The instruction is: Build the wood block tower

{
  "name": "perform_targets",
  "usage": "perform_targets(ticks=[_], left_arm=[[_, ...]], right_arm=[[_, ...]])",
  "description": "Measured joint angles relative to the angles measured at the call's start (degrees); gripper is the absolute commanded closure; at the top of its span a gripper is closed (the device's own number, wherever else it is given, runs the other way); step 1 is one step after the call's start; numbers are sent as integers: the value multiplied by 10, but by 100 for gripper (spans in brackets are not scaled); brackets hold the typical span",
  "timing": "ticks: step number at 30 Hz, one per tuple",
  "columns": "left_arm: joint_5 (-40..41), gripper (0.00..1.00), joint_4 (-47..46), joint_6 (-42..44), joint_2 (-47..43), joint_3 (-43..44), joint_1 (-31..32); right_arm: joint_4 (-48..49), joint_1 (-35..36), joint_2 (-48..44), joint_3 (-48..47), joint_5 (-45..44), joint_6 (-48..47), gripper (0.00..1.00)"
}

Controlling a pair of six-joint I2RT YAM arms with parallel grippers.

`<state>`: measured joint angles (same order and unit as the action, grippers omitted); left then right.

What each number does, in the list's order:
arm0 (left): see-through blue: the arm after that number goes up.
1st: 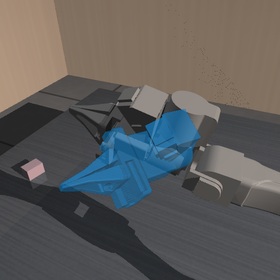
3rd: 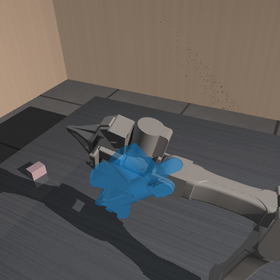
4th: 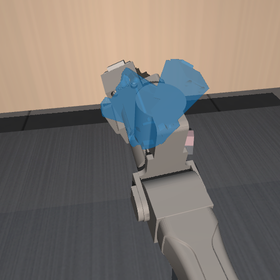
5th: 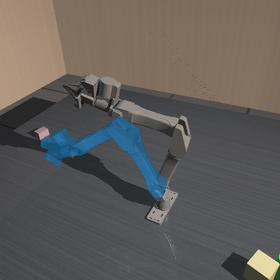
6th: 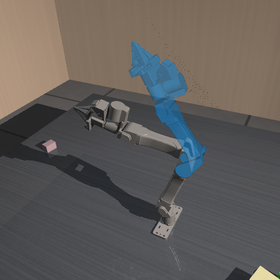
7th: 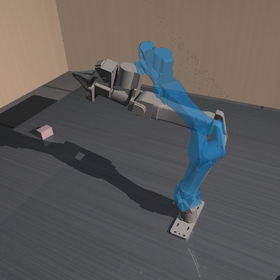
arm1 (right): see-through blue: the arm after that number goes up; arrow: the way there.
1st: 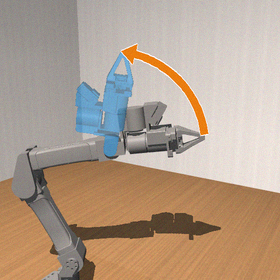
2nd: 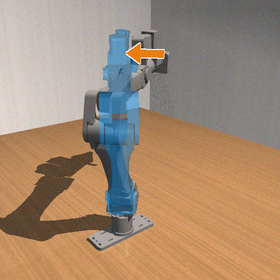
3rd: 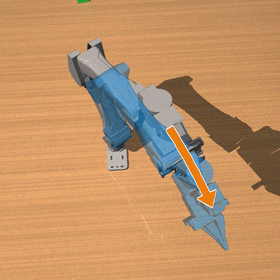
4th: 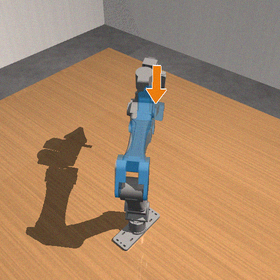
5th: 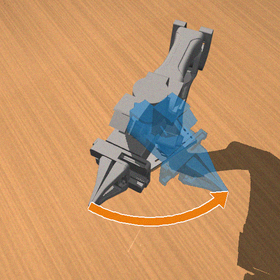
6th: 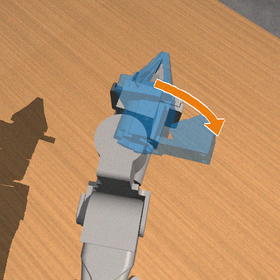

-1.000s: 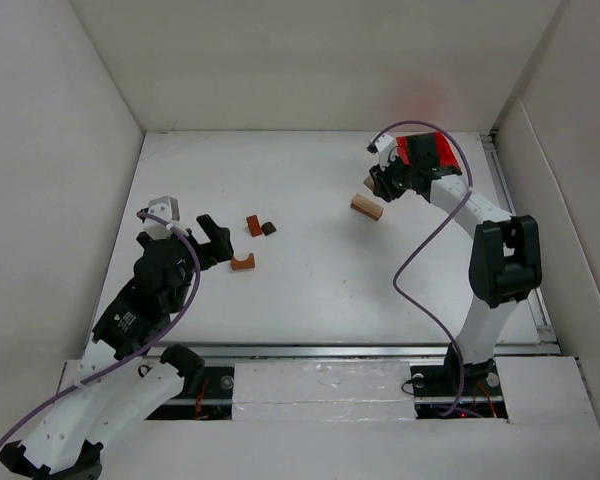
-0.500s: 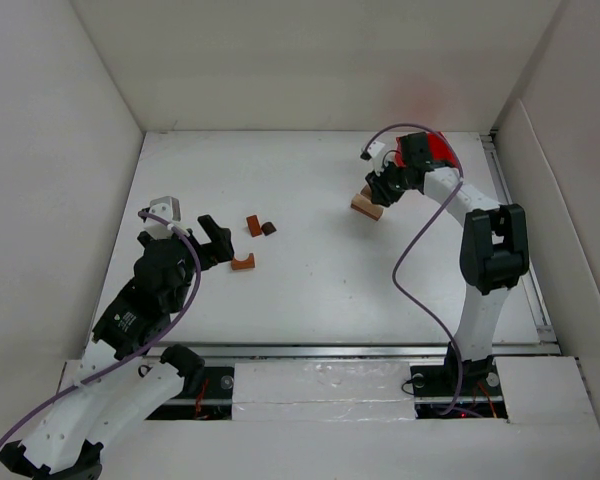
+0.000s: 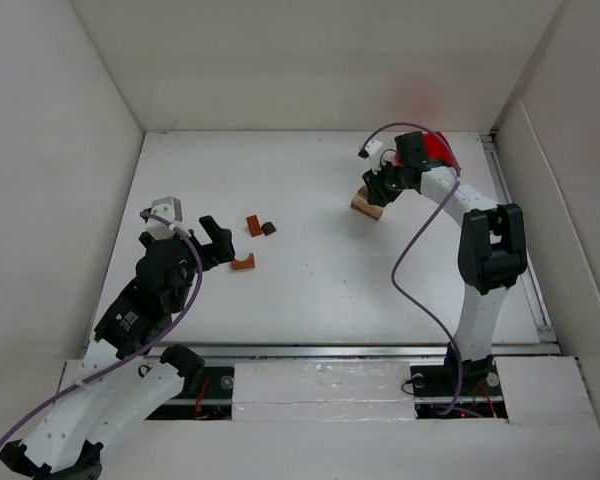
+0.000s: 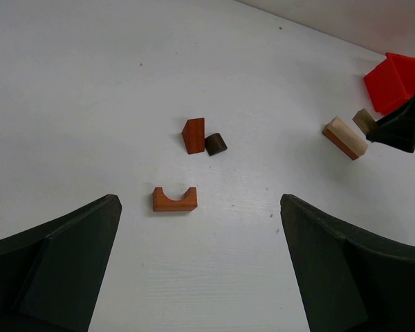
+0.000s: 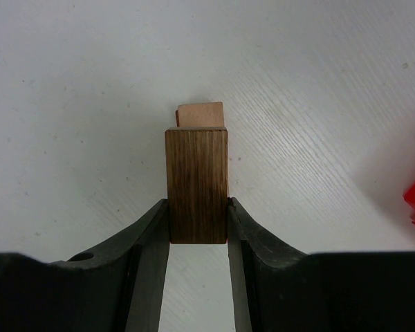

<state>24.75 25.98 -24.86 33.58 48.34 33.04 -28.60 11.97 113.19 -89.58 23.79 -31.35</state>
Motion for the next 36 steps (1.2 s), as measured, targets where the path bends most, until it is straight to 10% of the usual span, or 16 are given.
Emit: perform_targets(ticks=[36], left_arm=[[-4, 1, 0, 0, 0, 0, 0]], right_arm=[[-10, 9, 49, -16, -30, 13, 86]])
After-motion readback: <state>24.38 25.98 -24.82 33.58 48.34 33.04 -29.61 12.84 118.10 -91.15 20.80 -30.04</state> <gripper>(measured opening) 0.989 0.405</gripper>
